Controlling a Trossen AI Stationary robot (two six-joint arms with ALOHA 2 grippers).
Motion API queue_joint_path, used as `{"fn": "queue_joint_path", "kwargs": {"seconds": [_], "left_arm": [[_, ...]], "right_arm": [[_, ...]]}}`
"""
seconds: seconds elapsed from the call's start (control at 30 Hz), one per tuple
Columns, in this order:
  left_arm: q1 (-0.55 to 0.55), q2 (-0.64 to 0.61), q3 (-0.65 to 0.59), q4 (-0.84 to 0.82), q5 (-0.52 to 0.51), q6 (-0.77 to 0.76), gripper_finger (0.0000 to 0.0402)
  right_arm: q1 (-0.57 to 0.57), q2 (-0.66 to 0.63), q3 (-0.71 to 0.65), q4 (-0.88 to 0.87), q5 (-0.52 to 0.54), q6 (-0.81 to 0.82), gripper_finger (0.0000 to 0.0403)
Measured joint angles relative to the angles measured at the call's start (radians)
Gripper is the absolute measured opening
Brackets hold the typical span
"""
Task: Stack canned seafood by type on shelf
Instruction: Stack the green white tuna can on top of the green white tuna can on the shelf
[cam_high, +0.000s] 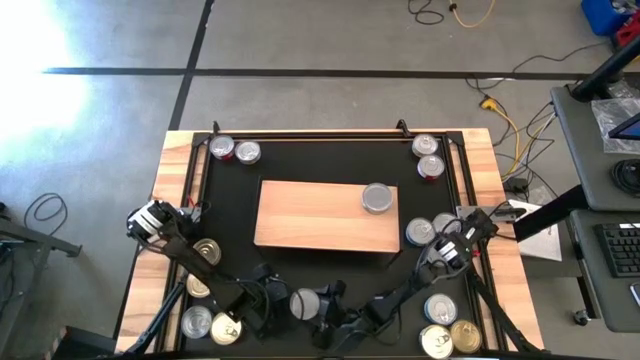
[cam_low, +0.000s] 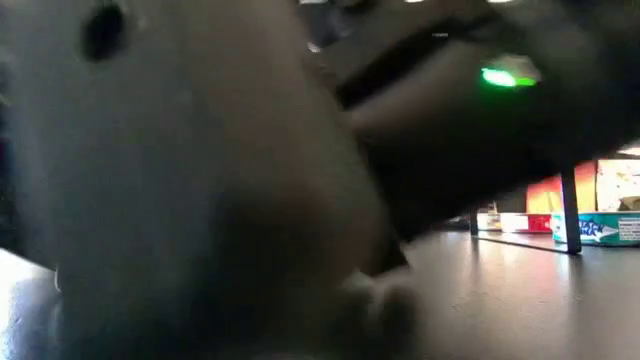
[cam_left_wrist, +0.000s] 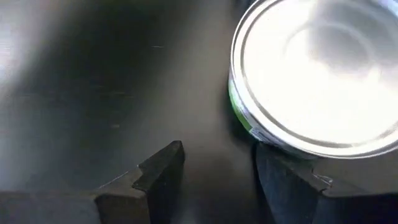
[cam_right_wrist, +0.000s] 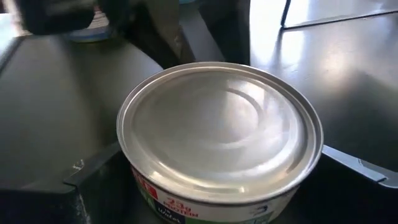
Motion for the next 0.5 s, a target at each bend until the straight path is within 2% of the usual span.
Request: {"fn": "queue_joint_path", "kwargs": {"seconds": [0.1, 0.3, 0.5], "left_arm": [[-0.017, -0.054, -0.004, -0.063, -0.018, -0.025, 0.0192], [-0.07, -0.146, -0.002, -0.058, -0.03, -0.085, 0.0192], [-0.115, -0.18, -0.002, -0.063, -0.143, -0.14, 0.0192]], "right_arm": [[0.0, -0.062, 0.003, -0.107, -0.056, 0.07, 0.038], [0.036, -0.193, 0.002, -0.259, -0.178, 0.106, 0.038], [0.059, -0.374, 0.002, -0.372, -0.163, 0.161, 0.038]]}}
